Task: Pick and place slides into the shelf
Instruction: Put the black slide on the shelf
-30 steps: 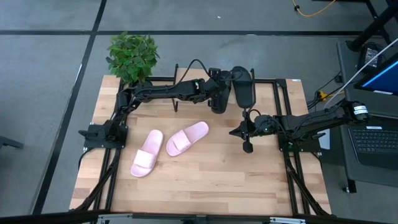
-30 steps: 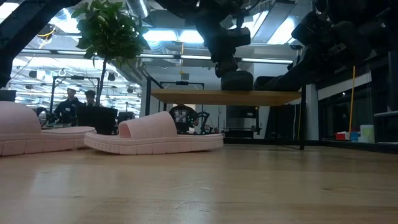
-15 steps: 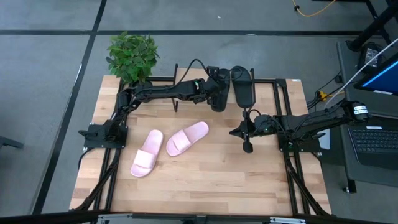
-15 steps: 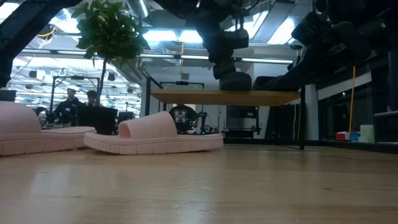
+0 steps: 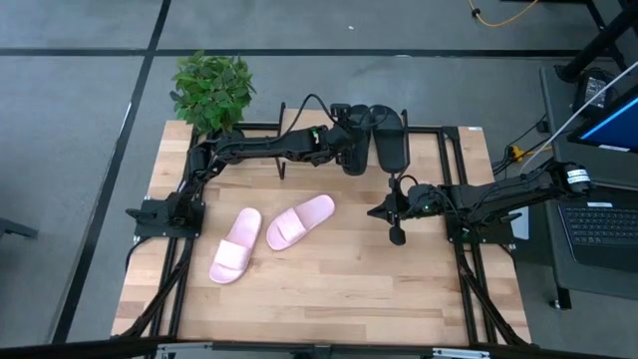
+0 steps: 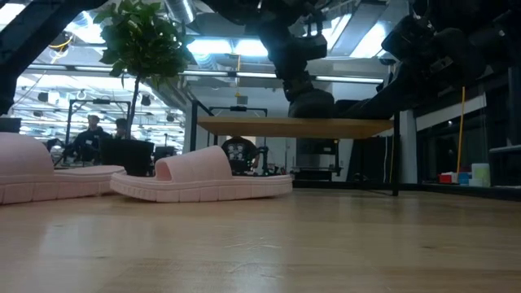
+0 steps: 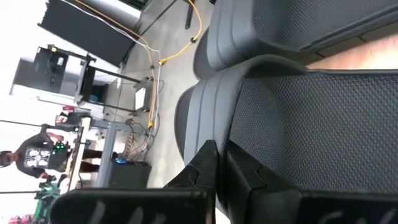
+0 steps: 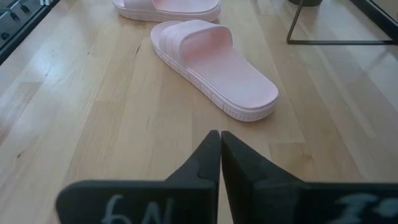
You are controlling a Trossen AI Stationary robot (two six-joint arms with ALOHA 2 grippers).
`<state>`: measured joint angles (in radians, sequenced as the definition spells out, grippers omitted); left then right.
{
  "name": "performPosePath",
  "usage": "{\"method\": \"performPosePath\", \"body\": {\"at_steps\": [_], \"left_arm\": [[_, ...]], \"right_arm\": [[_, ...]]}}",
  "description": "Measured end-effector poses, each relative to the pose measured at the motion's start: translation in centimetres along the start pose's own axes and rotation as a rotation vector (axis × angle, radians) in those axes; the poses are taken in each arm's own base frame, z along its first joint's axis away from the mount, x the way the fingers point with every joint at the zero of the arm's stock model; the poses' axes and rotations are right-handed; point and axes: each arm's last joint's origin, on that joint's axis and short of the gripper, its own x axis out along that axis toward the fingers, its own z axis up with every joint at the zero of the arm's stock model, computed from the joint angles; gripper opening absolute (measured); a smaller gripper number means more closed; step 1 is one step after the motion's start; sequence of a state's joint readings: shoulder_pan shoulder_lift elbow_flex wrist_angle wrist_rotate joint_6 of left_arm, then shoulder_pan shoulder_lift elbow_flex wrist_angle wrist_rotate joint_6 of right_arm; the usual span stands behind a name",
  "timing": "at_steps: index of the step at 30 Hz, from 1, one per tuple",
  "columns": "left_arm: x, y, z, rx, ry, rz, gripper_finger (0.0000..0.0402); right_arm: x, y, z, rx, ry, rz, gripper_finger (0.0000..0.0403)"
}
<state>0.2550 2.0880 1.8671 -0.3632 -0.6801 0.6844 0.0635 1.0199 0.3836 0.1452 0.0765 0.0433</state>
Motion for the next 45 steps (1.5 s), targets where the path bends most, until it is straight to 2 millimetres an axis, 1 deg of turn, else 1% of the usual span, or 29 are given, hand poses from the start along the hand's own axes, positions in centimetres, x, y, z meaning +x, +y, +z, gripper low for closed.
{"method": "performPosePath", "body": {"at_steps": [8,15,22,30,32,36,39,42,45], "left_arm": [[0.0,0.1,-0.1,-0.04,0.039,0.049,0.0003],[-0.2,-0.1,0.0,-0.166,0.034,0.051,0.0002],[-0.8,-0.6,0.4,-0.164,0.041,0.074,0.0002],[-0.8,-0.6,0.5,-0.163,0.043,0.077,0.0002],[-1.2,-0.1,0.7,-0.15,0.045,0.052,0.0002],[-2.6,2.0,1.8,-0.18,0.025,0.049,0.0002],[-3.6,3.2,2.2,-0.203,0.025,0.021,0.0002],[-4.2,3.5,2.5,-0.224,0.006,0.007,0.0002],[-4.0,3.2,2.4,-0.251,0.014,-0.006,0.0002]], "right_arm": [[0.0,0.0,0.1,0.0,-0.006,0.0,0.0016],[0.0,0.0,0.1,0.001,-0.009,0.0,0.0016],[0.0,0.0,0.1,0.001,-0.01,0.0,0.0016],[0.0,0.0,0.2,0.0,-0.025,0.001,0.0016],[0.0,0.0,0.3,-0.013,-0.029,0.001,0.0016],[0.0,0.0,0.3,-0.024,-0.031,0.001,0.0016],[0.0,0.0,0.3,-0.025,-0.031,0.001,0.0016],[0.0,0.0,0.3,-0.025,-0.031,0.001,0.0016],[0.0,0.0,0.3,-0.025,-0.031,0.001,0.0016]]}}
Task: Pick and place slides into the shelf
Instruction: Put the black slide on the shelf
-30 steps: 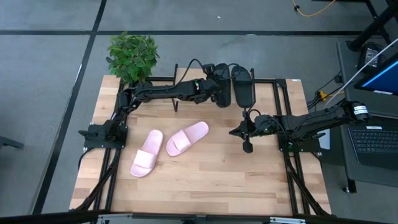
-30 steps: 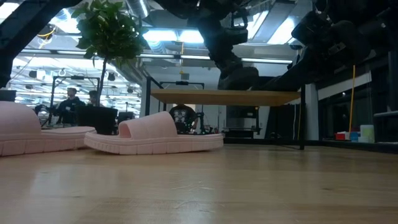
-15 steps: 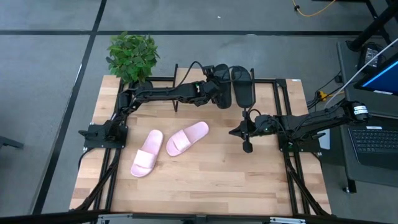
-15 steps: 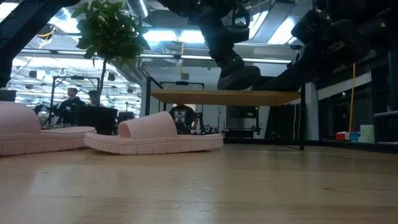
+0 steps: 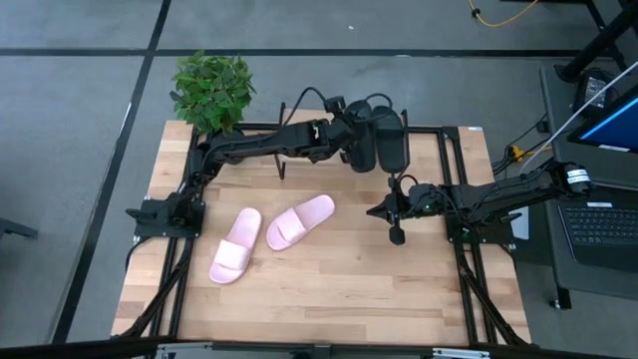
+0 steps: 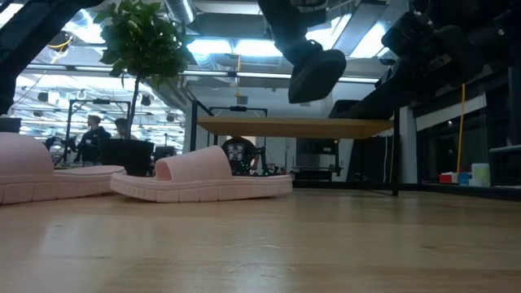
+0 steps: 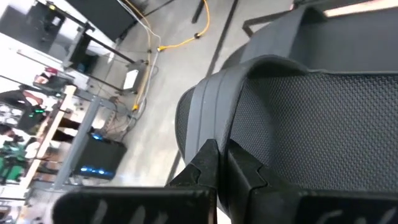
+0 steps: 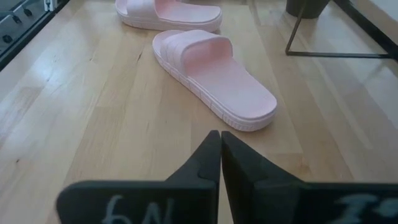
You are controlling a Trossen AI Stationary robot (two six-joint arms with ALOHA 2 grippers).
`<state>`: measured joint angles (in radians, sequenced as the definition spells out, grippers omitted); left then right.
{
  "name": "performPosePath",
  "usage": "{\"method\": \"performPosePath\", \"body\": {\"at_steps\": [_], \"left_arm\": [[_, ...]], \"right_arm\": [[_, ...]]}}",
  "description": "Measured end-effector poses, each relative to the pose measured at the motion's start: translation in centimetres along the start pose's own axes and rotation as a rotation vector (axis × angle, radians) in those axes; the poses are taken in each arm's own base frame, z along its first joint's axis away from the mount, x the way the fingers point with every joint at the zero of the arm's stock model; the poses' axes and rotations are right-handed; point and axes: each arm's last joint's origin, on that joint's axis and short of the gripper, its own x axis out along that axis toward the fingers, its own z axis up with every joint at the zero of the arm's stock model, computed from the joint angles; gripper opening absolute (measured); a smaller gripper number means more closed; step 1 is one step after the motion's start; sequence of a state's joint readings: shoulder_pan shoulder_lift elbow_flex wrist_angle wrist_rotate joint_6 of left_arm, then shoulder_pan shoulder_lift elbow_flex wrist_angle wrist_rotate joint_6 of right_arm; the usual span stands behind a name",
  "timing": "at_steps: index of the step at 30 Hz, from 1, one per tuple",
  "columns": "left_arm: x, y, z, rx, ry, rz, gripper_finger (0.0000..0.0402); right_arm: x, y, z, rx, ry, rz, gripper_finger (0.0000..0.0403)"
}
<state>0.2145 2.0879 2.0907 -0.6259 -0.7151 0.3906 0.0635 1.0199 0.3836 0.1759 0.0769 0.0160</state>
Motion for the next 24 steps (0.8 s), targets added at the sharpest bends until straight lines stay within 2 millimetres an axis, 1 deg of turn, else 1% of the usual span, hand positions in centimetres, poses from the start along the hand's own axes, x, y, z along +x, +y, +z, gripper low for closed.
{"method": "performPosePath", "body": {"at_steps": [3,6,8,10,13,16,24], "left_arm": [[0.5,-0.4,0.0,-0.012,0.001,-0.002,0.0002],[0.9,-0.7,-0.2,0.018,0.012,-0.007,0.0002],[1.2,-0.8,0.0,0.003,-0.004,0.003,0.0002],[1.1,-0.4,0.2,0.009,-0.008,-0.002,0.0002],[0.8,0.6,1.4,-0.03,-0.073,0.002,0.0002],[0.4,1.2,1.9,-0.033,-0.08,0.01,0.0002],[0.7,0.5,0.7,-0.021,0.029,-0.01,0.0002]], "right_arm": [[0.0,0.0,0.0,0.0,0.0,0.0,0.0016],[0.0,0.0,0.0,0.0,0.0,0.0,0.0016],[0.0,0.0,0.0,-0.003,-0.002,-0.001,0.0016],[0.0,0.0,0.2,-0.019,-0.019,-0.001,0.0016],[0.0,0.0,0.4,-0.025,-0.042,-0.001,0.0016],[0.0,0.0,0.4,-0.043,-0.047,-0.002,0.0016],[0.0,0.0,0.4,-0.045,-0.039,-0.001,0.0016]]}}
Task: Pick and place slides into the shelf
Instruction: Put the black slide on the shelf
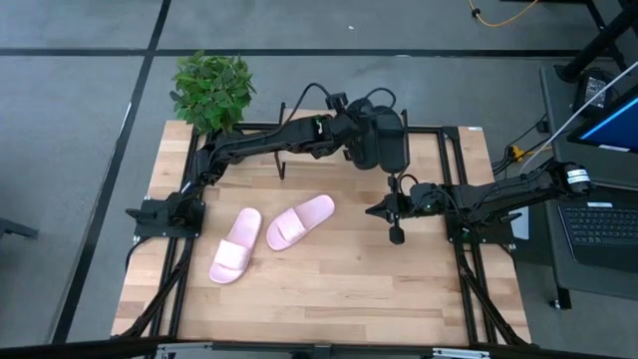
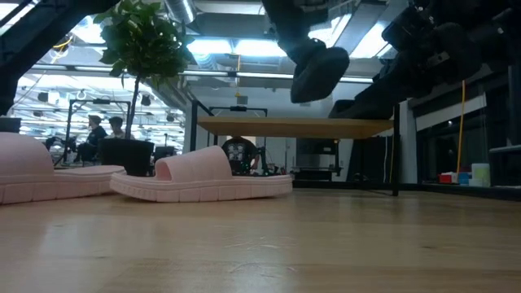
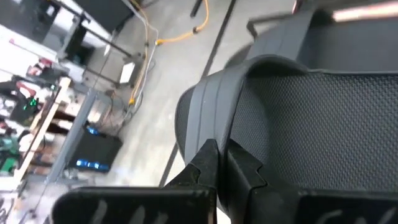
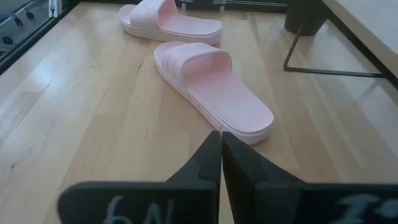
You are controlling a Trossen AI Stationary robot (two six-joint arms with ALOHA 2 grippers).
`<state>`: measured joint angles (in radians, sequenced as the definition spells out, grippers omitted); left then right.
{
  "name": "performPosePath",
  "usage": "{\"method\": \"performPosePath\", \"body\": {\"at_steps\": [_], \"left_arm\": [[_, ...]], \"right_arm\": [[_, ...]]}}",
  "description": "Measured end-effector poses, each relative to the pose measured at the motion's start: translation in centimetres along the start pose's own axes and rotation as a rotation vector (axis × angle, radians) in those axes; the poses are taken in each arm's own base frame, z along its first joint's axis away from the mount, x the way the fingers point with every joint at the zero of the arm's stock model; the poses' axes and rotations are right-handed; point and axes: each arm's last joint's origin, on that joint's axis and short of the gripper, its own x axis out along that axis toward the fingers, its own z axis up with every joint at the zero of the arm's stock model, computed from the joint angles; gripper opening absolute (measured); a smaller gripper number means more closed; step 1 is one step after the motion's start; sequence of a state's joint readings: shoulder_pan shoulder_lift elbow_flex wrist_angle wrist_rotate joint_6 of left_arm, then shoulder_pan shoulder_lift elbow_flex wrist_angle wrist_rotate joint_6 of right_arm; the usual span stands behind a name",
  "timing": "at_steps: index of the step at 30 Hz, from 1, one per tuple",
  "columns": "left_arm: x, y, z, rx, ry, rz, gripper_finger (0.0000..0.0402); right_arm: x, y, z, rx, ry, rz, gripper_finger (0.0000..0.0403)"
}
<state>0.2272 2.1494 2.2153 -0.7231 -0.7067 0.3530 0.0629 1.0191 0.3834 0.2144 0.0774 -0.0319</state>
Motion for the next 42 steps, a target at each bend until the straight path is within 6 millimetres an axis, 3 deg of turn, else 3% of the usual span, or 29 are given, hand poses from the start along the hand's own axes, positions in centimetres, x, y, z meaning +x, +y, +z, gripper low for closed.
{"method": "performPosePath", "body": {"at_steps": [18,42], "left_arm": [[3.0,-2.3,-2.5,0.026,0.067,0.037,0.0002],[4.7,-3.4,-2.9,0.041,0.009,-0.023,0.0004]], "right_arm": [[0.0,0.0,0.0,0.0,0.001,0.0,0.0017],[0.0,0.0,0.0,-0.001,-0.004,0.0,0.0016]]}}
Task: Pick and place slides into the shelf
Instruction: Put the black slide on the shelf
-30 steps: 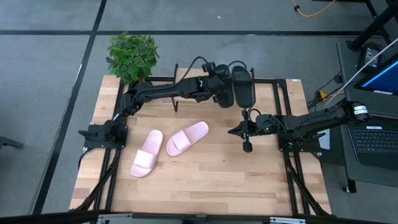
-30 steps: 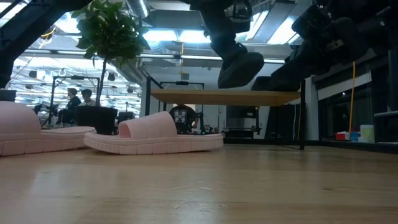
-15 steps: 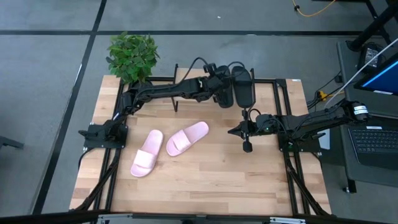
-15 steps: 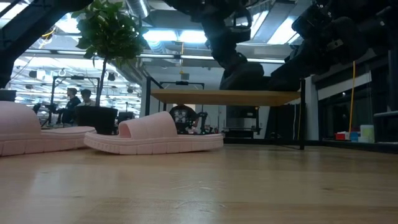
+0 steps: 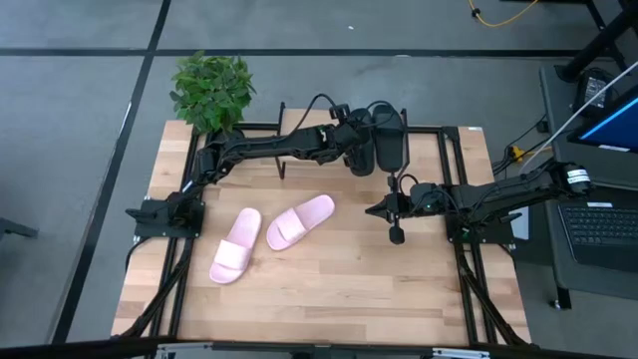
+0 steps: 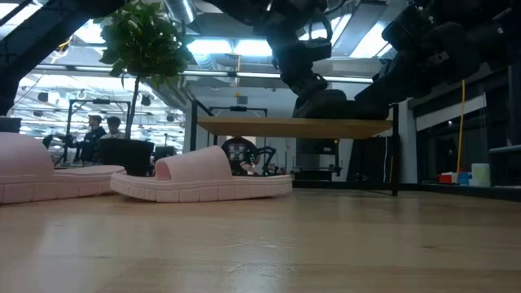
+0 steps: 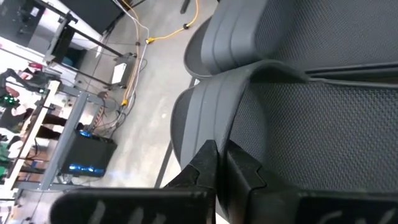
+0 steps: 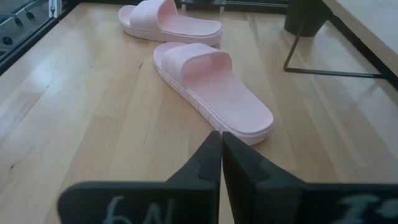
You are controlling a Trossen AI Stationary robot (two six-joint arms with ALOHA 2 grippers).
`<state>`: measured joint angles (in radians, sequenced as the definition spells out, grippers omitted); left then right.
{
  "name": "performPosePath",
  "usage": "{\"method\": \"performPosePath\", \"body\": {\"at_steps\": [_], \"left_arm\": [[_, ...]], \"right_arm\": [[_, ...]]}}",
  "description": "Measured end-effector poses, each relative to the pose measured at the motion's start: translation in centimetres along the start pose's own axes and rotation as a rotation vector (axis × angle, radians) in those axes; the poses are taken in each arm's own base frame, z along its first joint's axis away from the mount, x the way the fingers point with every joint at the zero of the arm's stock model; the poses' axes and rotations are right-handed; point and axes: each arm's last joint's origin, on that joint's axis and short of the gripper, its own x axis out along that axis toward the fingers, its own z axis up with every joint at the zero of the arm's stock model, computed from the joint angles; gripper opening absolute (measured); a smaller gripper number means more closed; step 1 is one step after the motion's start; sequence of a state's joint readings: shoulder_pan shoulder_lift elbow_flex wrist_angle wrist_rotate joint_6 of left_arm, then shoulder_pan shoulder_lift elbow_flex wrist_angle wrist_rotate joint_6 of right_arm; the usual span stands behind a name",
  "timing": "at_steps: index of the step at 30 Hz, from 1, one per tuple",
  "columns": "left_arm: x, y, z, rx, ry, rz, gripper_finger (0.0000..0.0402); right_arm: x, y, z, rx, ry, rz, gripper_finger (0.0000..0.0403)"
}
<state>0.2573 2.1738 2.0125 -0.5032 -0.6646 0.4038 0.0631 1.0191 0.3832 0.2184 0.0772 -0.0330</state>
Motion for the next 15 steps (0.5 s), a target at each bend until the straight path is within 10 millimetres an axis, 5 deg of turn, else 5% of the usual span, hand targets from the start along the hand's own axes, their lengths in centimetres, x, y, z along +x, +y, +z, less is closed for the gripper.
{"method": "performPosePath", "body": {"at_steps": [15], "left_arm": [[0.02,0.11,0.33,-0.003,-0.033,0.002,0.0033]], "right_arm": [[0.0,-0.01,0.0,0.004,0.0,0.0,0.0016]]}}
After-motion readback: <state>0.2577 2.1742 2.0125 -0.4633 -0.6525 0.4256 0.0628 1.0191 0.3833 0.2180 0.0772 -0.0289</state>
